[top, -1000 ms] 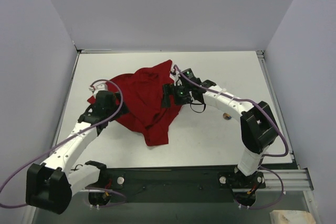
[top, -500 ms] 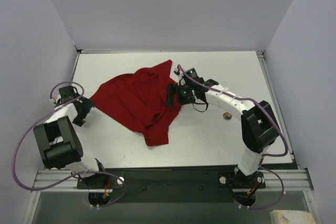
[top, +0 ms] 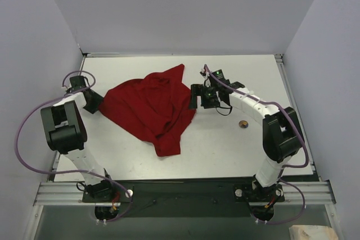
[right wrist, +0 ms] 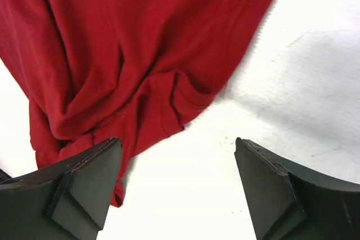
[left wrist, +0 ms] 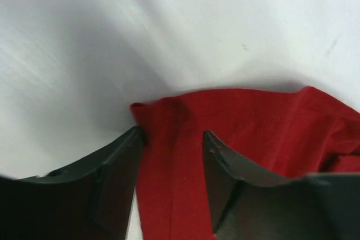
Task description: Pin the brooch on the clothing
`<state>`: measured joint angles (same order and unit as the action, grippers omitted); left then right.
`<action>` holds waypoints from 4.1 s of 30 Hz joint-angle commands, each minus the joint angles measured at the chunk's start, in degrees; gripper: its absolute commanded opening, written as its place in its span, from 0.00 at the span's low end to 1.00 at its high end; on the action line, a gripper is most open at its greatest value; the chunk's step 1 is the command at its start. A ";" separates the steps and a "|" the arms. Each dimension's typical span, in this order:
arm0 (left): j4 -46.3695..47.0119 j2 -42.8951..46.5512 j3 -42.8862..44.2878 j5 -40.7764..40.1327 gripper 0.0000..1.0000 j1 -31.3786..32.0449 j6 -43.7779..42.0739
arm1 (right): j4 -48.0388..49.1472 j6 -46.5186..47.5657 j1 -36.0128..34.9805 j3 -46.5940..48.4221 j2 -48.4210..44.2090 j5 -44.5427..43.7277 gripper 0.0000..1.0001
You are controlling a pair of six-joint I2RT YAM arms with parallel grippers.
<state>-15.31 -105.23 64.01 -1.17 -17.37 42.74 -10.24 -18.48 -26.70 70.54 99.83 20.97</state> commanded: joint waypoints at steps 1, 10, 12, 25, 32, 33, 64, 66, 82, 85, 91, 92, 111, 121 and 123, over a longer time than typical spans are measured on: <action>-2.88 -5.68 3.84 3.80 0.41 2.60 -2.66 | -1.27 0.55 2.43 -0.58 -4.20 0.74 0.84; -7.45 -2.97 19.21 4.95 0.00 9.18 -8.90 | -1.62 0.11 3.93 0.03 -6.93 0.39 0.84; -8.85 -0.52 23.77 5.21 0.00 13.64 -11.61 | -1.80 -0.24 3.93 0.12 -7.63 0.12 0.84; -7.65 24.34 16.64 12.32 0.00 42.40 -28.77 | -1.80 -2.08 5.34 -5.23 -18.43 -7.25 0.84; 1.77 42.02 -18.36 20.41 0.00 52.07 -20.71 | 0.13 -2.44 7.27 -9.72 -23.02 -7.97 0.85; 2.82 44.04 -20.74 20.68 0.00 55.65 -19.55 | 0.22 -2.18 7.27 -9.72 -22.15 -7.62 0.85; -0.08 69.21 -42.21 -1.74 0.00 75.11 -1.52 | 5.06 -8.76 -1.16 25.94 18.62 0.56 0.75; 0.89 68.23 -42.39 -1.12 0.00 75.20 -1.61 | 5.05 -9.03 -0.72 28.06 20.48 0.04 0.74; 4.76 65.33 -40.89 -1.29 0.00 75.37 -2.92 | 7.07 -9.91 -0.81 44.15 35.33 0.46 0.45; 4.50 65.33 -39.93 -1.90 0.00 75.37 -3.45 | 6.90 -10.17 -0.90 45.99 37.01 1.96 0.23; 4.68 64.72 -35.55 -4.80 0.00 75.11 -6.35 | 6.64 -10.44 1.29 45.74 33.52 4.51 0.00; 4.50 64.19 -34.23 -6.55 0.00 75.11 -7.05 | 6.64 -10.09 1.99 45.48 32.19 4.52 0.00; -5.07 46.44 26.20 -4.89 0.00 44.96 -31.22 | 7.08 1.25 7.19 34.22 -13.67 -4.80 0.00; -14.30 44.58 46.11 0.02 0.00 44.96 -34.65 | 7.16 4.07 7.36 29.04 -32.41 -6.12 0.00; -16.32 45.63 47.17 1.17 0.00 44.96 -34.57 | 7.25 4.15 7.27 27.64 -36.17 -5.59 0.00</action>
<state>-26.59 -60.80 108.18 -2.90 27.94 9.85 -5.85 -15.84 -19.49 99.31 70.91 15.38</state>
